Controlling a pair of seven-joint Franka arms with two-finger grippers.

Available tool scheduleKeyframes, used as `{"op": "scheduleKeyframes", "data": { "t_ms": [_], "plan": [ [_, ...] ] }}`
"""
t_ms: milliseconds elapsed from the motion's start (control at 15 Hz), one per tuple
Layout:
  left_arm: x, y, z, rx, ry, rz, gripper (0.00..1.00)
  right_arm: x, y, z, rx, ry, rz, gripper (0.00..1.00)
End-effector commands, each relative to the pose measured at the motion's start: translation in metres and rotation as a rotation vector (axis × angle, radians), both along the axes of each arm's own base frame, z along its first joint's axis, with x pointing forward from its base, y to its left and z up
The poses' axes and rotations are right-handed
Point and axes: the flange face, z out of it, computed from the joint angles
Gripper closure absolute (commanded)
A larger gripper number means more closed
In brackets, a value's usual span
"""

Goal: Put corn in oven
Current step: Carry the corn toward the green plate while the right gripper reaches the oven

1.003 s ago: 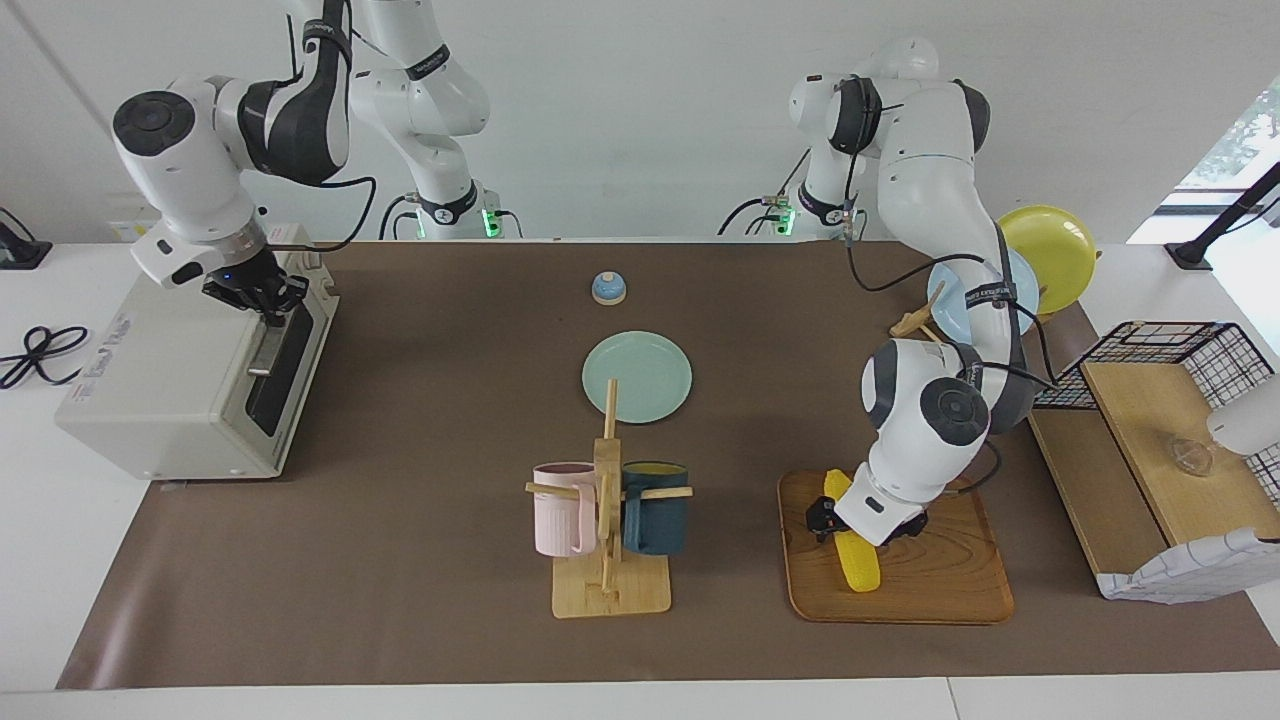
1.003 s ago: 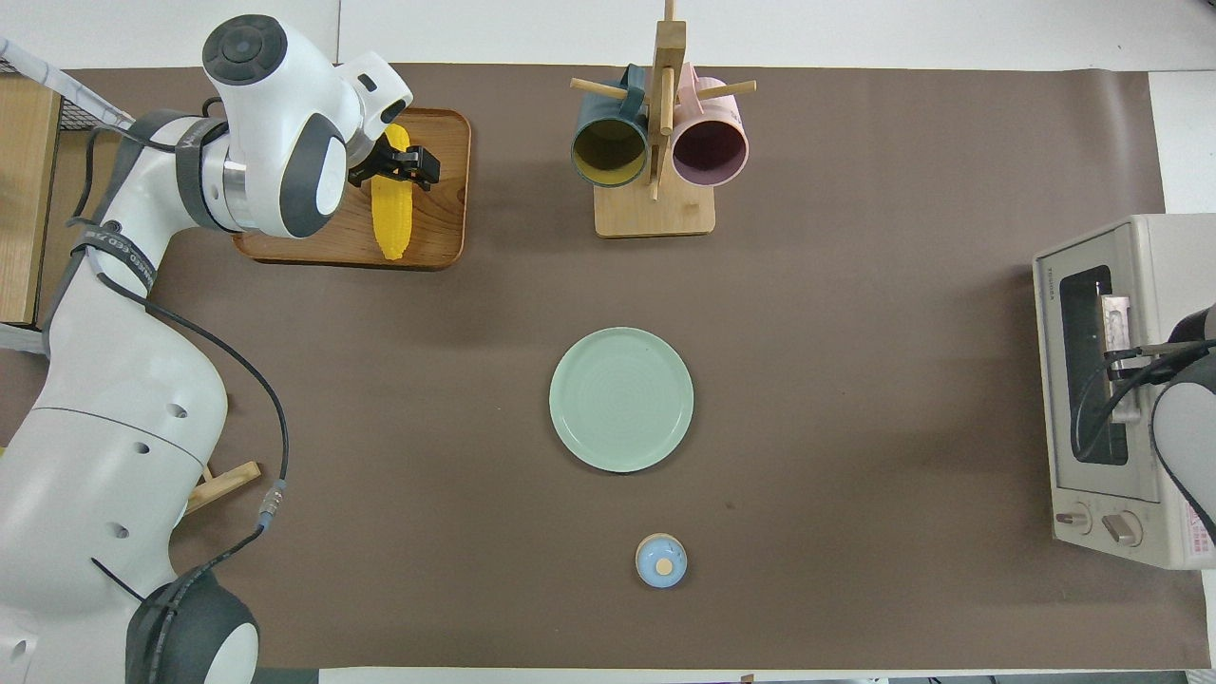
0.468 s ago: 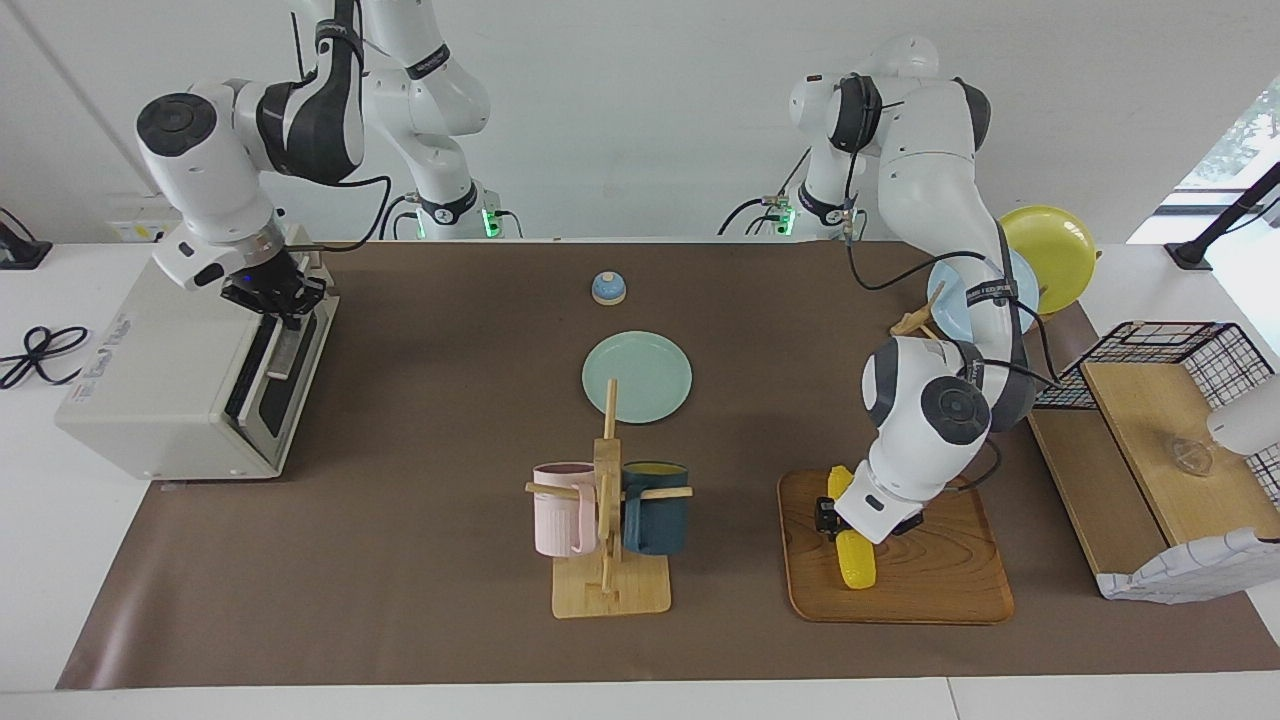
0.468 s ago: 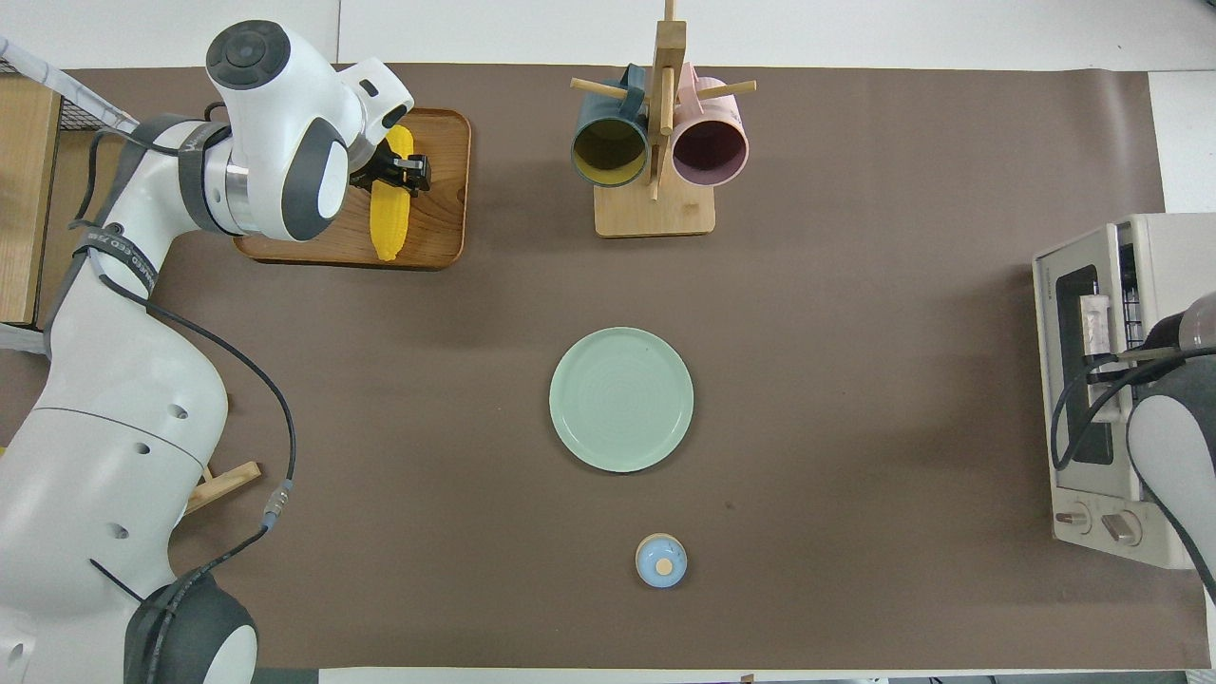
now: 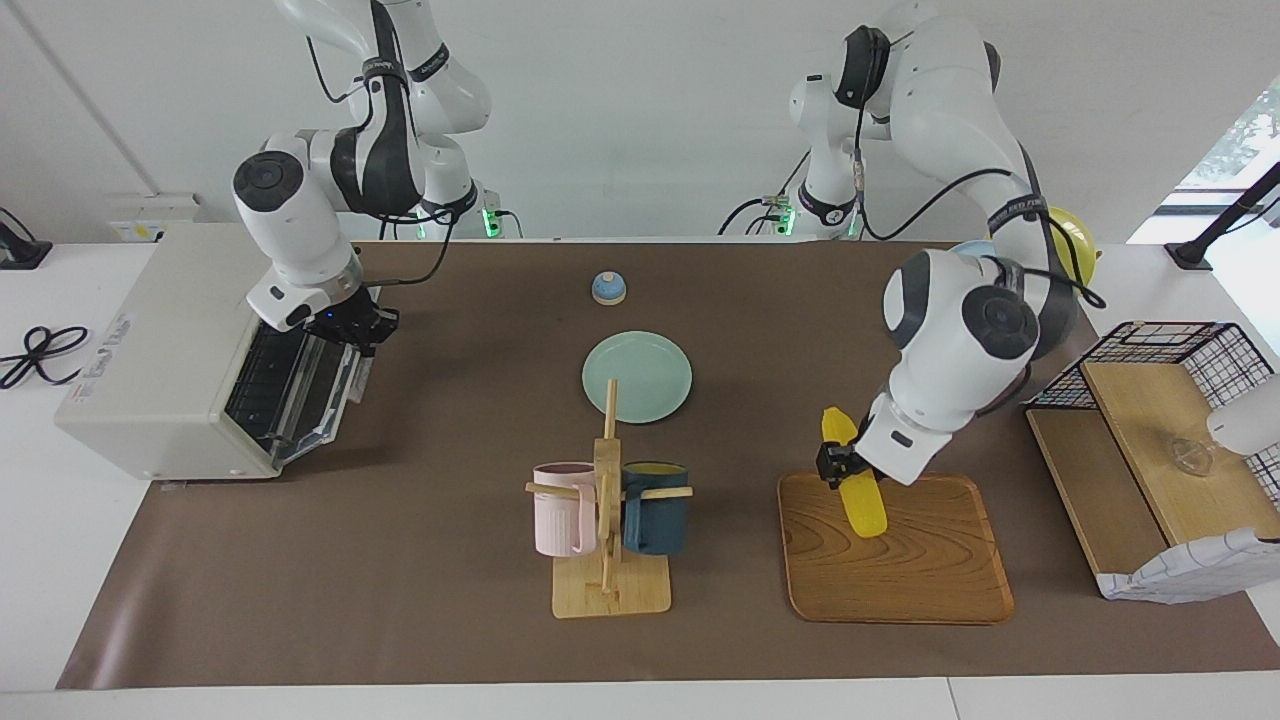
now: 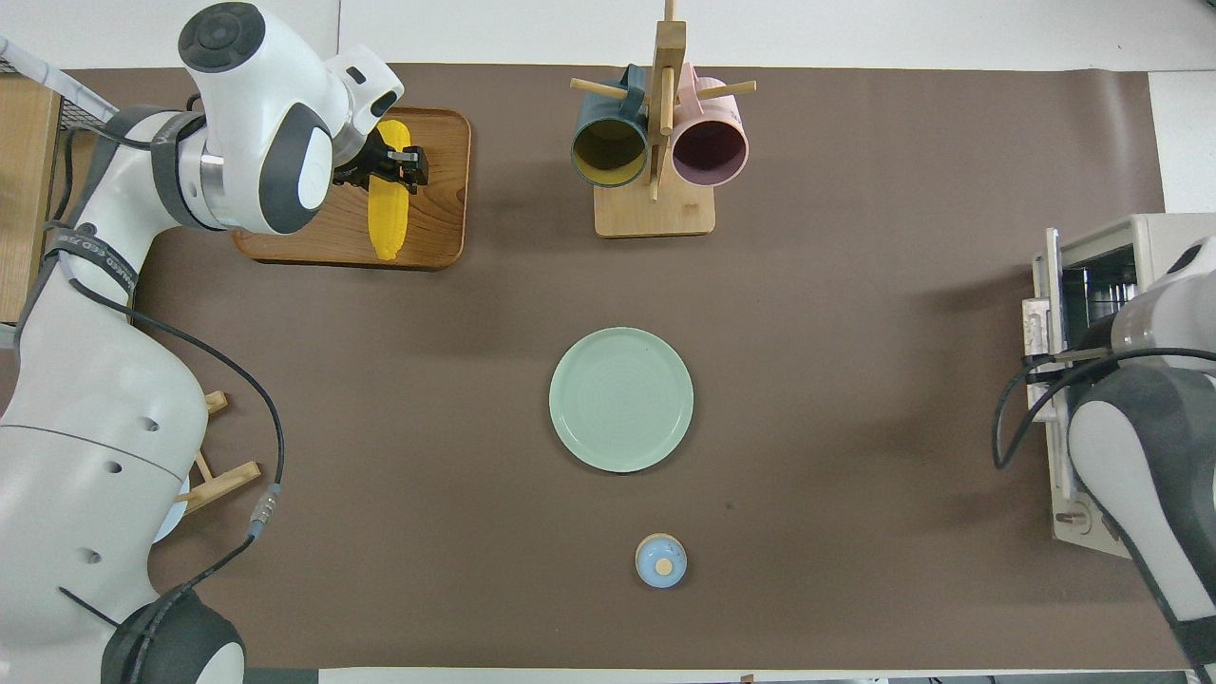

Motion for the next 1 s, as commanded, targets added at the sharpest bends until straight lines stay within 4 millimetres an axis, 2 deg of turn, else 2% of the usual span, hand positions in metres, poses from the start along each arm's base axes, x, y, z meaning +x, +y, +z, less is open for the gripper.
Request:
{"op": "scheduleKeyframes", "data": {
  "t_ms": [0,134,334,468,535,602,802,936],
  "plan": [
    [-0.084,-0.022,0.016,0.01,0.055,0.066,1.0,0.008,-0.035,-0.021,-0.035,-0.024,-0.013,1.0],
    [-0.118,-0.048,0.015,0.013,0.075,0.067,1.0,0.007,-0.035,-0.032,-0.033,-0.013,-0.014,1.0],
    [-0.167,-0.102,-0.002,-0.014,0.078,0.099,1.0,-0.006,-0.03,-0.053,-0.027,-0.053,-0.003,1.0],
    [-0.195,-0.126,-0.022,-0.062,0.014,0.117,1.0,-0.009,-0.016,-0.058,-0.024,-0.07,0.0,1.0],
    [-0.208,-0.142,-0.036,-0.079,-0.014,0.108,1.0,-0.009,-0.015,-0.059,-0.026,-0.071,-0.006,1.0],
    [-0.217,-0.158,-0.047,-0.092,-0.031,0.102,1.0,-0.01,-0.014,-0.066,-0.026,-0.061,-0.009,1.0],
    [-0.221,-0.184,-0.078,-0.106,-0.054,0.083,1.0,-0.011,-0.007,-0.075,-0.024,-0.069,-0.008,1.0],
    [-0.219,-0.195,-0.099,-0.116,-0.07,0.082,1.0,-0.014,0.004,-0.078,-0.025,-0.065,-0.017,1.0]
  ]
}}
